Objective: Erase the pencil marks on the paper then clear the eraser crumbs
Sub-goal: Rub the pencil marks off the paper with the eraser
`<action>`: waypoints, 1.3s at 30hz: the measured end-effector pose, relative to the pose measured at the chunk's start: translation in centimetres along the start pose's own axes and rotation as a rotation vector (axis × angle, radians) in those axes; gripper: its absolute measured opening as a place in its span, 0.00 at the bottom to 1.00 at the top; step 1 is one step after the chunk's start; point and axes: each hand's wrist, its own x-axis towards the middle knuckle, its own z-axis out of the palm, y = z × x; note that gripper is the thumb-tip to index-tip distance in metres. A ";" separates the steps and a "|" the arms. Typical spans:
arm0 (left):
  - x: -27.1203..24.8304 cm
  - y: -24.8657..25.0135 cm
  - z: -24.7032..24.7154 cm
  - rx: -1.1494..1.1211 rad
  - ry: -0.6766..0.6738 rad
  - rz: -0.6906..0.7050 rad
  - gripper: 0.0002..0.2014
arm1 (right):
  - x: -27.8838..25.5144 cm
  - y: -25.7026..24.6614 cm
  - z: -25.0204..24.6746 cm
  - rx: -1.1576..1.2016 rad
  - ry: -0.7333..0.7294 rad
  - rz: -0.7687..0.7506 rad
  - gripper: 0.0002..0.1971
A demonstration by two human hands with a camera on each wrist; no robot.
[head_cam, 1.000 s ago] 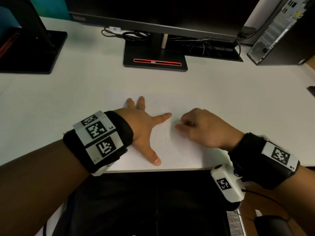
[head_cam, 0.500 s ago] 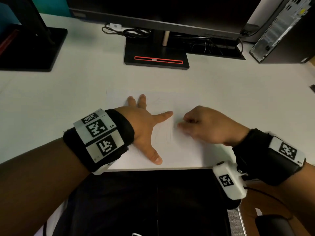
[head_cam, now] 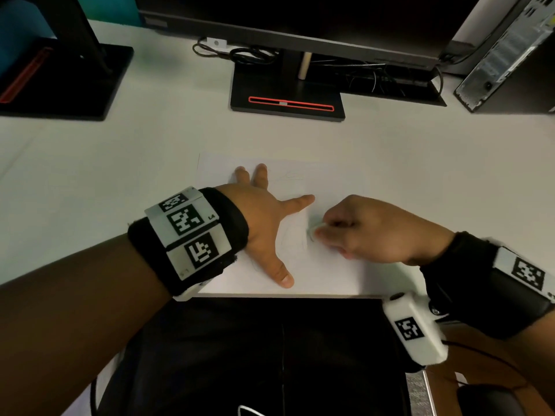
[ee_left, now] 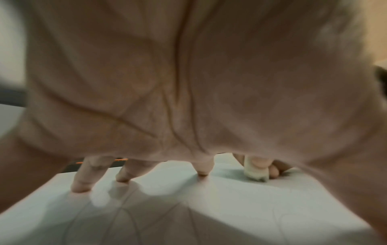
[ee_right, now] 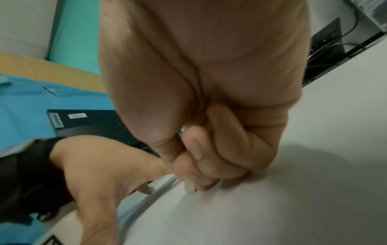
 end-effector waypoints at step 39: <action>0.1 0.2 -0.1 0.021 -0.024 -0.025 0.75 | 2.3 0.0 -1.7 0.074 0.107 0.143 0.21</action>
